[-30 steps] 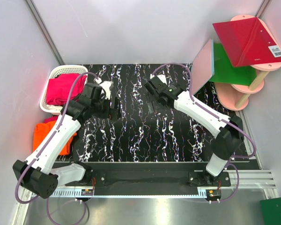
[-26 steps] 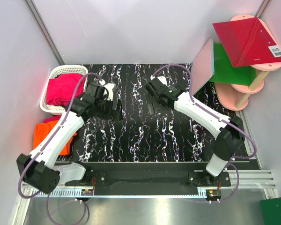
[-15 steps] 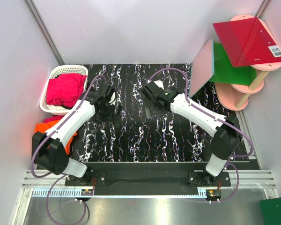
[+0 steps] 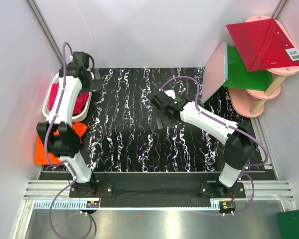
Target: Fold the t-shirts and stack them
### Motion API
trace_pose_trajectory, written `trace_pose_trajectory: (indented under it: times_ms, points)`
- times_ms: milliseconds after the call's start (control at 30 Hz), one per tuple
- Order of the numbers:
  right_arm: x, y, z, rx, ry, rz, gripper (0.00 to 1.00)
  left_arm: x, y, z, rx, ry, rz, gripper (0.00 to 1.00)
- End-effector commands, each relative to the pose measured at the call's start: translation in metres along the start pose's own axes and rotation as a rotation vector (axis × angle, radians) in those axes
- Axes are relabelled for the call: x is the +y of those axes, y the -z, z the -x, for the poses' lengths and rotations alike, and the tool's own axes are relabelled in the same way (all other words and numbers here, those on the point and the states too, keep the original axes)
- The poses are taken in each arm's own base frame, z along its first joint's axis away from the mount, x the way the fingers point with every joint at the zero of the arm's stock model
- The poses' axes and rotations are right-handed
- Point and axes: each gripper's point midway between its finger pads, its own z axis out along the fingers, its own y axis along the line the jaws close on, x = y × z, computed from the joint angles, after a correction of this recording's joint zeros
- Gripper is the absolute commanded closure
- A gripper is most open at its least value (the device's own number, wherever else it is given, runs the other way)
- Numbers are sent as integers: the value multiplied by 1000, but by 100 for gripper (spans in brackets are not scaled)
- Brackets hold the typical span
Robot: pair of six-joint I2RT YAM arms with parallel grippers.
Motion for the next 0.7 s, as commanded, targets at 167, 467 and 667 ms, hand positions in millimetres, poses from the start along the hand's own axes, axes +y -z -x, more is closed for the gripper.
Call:
trace_pose_trajectory:
  times_ms: [167,467,667]
  points:
    - [-18,9,-6,-44,-23,-62,0,63,-57,47,68,197,146,1]
    - [-17,3,1,-39,52,-78,0,143,-69,29,116,320,385,1]
    - [-14,0,7,-35,105,-78,0,180,-82,1,173,487,348,1]
